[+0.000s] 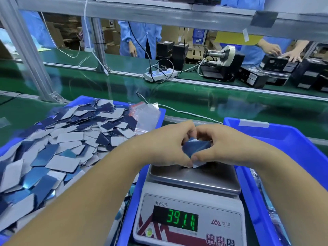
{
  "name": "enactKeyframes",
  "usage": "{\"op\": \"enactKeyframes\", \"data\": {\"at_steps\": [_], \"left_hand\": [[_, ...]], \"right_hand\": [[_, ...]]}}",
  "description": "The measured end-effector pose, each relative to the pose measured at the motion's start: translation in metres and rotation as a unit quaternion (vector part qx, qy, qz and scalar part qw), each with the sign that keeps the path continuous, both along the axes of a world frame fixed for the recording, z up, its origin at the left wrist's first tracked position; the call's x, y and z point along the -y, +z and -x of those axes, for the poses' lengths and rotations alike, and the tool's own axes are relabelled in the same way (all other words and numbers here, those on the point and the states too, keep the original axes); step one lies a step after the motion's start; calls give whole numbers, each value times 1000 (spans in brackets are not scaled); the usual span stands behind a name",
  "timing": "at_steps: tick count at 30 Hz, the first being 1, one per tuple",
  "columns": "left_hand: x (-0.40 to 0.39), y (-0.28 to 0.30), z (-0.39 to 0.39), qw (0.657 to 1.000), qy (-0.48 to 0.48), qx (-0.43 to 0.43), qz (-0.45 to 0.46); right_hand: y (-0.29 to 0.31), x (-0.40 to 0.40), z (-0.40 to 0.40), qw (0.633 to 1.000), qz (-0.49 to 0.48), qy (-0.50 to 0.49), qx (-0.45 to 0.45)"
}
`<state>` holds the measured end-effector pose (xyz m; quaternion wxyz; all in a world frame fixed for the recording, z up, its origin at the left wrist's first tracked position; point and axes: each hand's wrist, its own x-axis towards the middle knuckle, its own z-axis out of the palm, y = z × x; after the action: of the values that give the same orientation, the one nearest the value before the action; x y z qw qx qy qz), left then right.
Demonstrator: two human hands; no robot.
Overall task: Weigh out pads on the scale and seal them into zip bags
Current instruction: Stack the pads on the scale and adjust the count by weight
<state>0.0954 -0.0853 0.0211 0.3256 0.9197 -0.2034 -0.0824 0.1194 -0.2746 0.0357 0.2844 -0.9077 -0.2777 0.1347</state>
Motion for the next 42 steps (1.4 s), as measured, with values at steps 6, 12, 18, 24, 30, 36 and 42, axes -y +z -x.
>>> {"op": "enactKeyframes", "data": {"at_steps": [6,12,18,24,30,36,42], "left_hand": [[0,-5,-2,992,38,64,104],[-5,-6,-4,995,35,47,75],[-3,-8,-5,990,54,81,105],[0,-9,-6,993,56,55,90],[1,-13,-10,980,92,76,161],[0,-15,-15,970,125,100,185],[-9,-11,-17,955,142,30,258]], "right_hand": [[-8,1,-6,991,-86,-34,99],[-15,-2,-8,992,-103,-25,69],[-16,-2,-9,982,-111,-33,147],[-20,-1,-12,989,-52,-25,137],[-21,-3,-9,983,-77,-38,164],[-19,-2,-10,984,-76,-38,159],[-26,-3,-12,984,-74,-43,158]]}}
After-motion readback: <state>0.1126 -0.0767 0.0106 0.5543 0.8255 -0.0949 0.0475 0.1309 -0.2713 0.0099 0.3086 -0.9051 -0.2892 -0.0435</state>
